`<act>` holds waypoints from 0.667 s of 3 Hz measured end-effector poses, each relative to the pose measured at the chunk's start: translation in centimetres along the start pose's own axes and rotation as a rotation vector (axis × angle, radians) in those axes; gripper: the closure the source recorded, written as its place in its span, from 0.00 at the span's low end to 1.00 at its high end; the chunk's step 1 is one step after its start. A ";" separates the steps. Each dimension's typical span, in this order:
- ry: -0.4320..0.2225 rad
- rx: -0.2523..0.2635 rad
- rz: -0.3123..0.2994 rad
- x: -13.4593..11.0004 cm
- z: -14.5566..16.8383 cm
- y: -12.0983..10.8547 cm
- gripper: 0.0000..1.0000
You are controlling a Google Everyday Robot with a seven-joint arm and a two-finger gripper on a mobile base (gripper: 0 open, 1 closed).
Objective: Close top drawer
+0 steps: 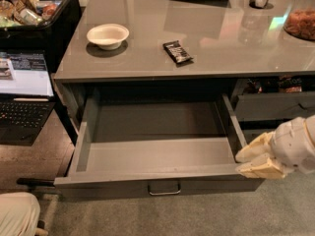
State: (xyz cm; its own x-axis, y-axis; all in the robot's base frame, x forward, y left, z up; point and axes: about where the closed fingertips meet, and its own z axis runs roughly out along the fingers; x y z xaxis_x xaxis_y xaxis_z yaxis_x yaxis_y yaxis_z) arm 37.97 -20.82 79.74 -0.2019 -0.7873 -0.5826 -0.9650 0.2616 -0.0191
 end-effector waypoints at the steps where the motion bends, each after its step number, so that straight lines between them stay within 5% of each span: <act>1: -0.084 -0.050 0.011 1.4 3.2 1.7 0.86; 2: -0.140 -0.100 0.019 2.4 8.4 3.2 1.00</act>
Offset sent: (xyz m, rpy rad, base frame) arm -0.0288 0.0674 -0.1500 0.2404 0.0878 0.0605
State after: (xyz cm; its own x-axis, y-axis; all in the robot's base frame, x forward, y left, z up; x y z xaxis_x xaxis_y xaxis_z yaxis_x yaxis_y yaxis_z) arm 35.78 -17.12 71.45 -0.2020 -0.6955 -0.6896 -0.9744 0.2135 0.0701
